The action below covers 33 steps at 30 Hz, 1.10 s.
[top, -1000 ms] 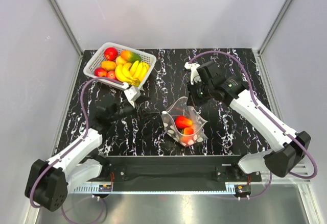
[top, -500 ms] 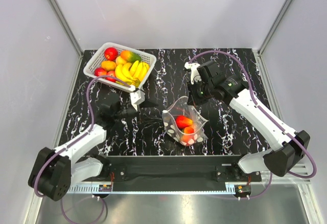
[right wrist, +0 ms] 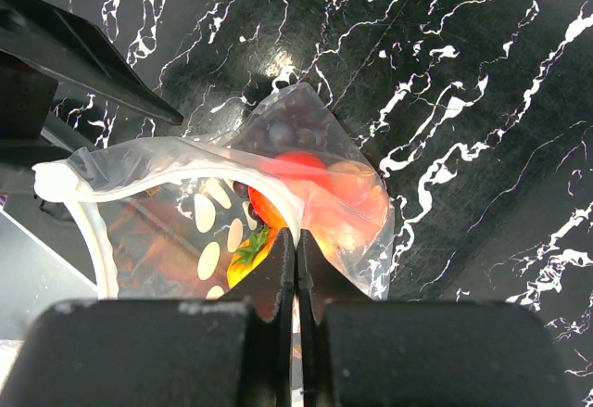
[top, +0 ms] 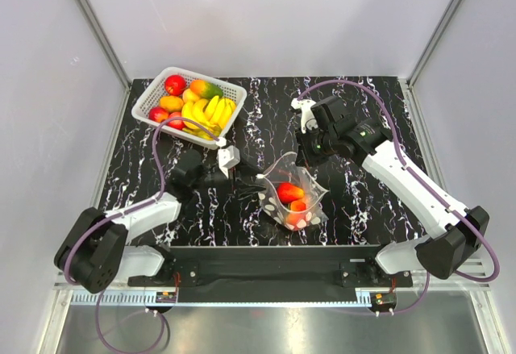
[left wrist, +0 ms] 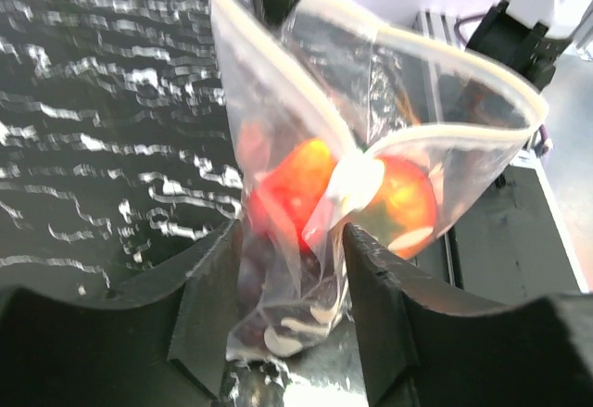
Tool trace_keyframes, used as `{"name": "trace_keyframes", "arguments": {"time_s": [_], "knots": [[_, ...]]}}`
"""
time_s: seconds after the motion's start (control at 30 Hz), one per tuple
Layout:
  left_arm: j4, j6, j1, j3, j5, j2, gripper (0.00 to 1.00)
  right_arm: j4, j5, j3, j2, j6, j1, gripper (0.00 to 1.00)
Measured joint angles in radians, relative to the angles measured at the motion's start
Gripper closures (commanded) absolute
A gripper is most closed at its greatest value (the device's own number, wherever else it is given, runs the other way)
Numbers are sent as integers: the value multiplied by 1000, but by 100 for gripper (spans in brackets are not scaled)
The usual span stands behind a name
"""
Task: Place the food in the zip-top bag and seal the zipper
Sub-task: Zip the zipper food storage bag at the center of the board.
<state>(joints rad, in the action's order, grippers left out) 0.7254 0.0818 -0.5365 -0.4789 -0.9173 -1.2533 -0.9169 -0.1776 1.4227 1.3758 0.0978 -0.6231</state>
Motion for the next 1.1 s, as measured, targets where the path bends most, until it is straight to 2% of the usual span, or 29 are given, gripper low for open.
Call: {"name": "trace_keyframes", "arguments": {"time_s": [0.07,0.13,0.17,0.23,0.27,0.3,0.33,0.4,0.43,0.47,0.57,0.87,0.93,1.03,1.07,1.1], "knots": [[55,16,0,9,6,-2,46,0,0,0,0,0,0,100],[105,28,0,14,6,-13,52,0,0,0,0,0,1,100],[125,35,0,15,5,-21,60,0,0,0,0,0,1,100],[174,55,0,15,3,-47,71,0,0,0,0,0,1,100],[200,67,0,15,-1,-62,82,0,0,0,0,0,1,100],[224,79,0,15,-6,-78,87,0,0,0,0,0,1,99],[251,92,0,15,-12,-94,92,0,0,0,0,0,1,87],[297,114,0,18,-23,-116,100,0,0,0,0,2,1,76],[319,124,0,22,-27,-123,100,1,0,0,-1,1,1,71],[328,129,0,26,-32,-125,100,3,1,0,-3,1,1,63],[335,137,0,26,-44,-125,100,11,2,-1,-22,3,1,50],[274,151,0,14,-43,-114,100,23,-8,19,-96,-5,2,37],[241,151,0,2,-40,-108,100,60,-70,8,-122,-25,3,16],[217,152,0,-6,-40,-103,100,119,-172,-13,-159,-76,-2,28],[211,153,1,-6,-40,-102,100,137,-195,-13,-162,-90,-7,35],[208,155,2,-8,-40,-102,100,156,-213,-13,-161,-105,-11,36]]}}
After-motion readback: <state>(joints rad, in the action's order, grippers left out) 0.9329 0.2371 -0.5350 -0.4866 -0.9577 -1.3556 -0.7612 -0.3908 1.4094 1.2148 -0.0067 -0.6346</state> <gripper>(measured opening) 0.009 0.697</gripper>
